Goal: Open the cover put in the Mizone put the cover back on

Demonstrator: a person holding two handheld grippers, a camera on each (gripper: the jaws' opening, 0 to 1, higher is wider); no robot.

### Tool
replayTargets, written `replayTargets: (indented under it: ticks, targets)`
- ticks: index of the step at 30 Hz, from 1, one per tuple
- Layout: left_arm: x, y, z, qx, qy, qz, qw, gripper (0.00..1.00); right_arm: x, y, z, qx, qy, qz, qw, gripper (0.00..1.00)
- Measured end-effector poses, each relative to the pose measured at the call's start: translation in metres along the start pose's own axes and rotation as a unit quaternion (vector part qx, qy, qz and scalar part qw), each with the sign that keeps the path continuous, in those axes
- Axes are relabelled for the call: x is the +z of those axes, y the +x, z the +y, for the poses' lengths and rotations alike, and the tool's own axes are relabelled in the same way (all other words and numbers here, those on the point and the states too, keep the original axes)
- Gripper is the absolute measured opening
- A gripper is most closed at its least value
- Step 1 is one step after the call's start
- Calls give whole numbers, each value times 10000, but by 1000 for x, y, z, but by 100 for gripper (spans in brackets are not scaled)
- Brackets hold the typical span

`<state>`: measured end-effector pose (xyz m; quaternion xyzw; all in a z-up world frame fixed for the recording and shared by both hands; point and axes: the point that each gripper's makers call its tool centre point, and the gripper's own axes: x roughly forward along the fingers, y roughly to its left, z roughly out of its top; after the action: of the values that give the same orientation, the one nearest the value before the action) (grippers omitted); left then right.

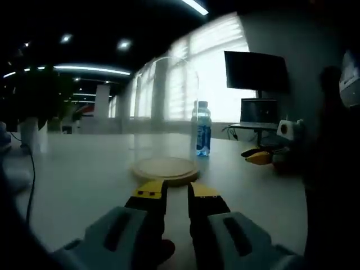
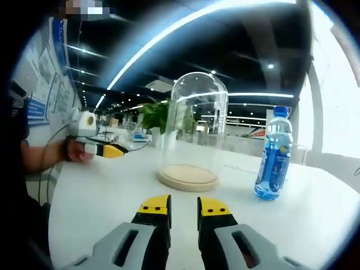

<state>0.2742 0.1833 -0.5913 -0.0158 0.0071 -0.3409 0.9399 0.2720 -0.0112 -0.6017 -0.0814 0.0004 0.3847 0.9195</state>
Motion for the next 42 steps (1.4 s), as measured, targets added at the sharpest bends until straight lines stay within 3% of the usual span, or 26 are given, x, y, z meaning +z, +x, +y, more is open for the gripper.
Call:
replayTargets:
  ticks: [42]
  targets:
    - [-3, 1, 1, 42, 37, 74, 10000, 12, 1, 0, -1, -31, -9, -11, 10000, 12]
